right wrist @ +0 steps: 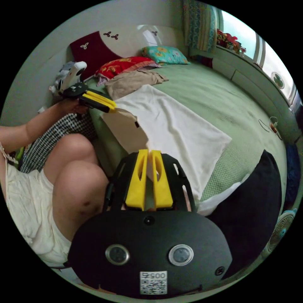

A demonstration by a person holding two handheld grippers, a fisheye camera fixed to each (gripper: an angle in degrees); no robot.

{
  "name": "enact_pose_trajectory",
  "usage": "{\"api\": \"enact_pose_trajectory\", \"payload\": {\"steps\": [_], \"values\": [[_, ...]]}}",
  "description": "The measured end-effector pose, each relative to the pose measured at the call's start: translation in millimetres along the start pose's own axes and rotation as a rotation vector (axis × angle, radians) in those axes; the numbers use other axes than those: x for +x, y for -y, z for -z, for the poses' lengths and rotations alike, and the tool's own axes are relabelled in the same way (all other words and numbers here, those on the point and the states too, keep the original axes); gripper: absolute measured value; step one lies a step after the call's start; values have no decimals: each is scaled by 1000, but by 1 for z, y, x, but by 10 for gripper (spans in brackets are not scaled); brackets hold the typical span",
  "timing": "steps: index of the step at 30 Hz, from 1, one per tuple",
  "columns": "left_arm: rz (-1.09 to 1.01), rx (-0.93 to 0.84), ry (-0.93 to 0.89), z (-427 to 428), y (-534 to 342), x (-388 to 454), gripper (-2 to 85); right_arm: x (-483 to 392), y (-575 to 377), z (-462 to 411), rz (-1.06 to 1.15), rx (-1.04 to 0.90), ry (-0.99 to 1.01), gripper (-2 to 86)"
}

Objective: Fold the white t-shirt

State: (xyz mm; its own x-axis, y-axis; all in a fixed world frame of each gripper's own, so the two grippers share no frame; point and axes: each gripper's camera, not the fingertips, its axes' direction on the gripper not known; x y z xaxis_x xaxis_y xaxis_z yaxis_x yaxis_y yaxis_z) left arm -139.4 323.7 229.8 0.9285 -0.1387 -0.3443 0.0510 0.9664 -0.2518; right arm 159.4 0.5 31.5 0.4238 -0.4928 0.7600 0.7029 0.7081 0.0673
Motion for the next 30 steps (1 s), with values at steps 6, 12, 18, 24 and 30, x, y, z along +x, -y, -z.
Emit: {"api": "enact_pose_trajectory", "payload": {"steps": [6, 12, 18, 24, 30], "values": [[125, -35, -10, -3, -63, 5, 44, -42, -47, -28, -10, -165, -143, -9], [259, 85, 6, 22, -81, -10, 45, -54, -55, 5, -98, 8, -59, 2], [505, 7, 174, -9, -96, -24, 21, -64, -47, -28, -225, 19, -121, -10], [518, 112, 181, 19, -133, -19, 22, -75, -83, -28, -297, 38, -86, -11], [544, 206, 261, 47, -157, -23, 40, -89, -84, 7, -278, 140, -56, -8]]}}
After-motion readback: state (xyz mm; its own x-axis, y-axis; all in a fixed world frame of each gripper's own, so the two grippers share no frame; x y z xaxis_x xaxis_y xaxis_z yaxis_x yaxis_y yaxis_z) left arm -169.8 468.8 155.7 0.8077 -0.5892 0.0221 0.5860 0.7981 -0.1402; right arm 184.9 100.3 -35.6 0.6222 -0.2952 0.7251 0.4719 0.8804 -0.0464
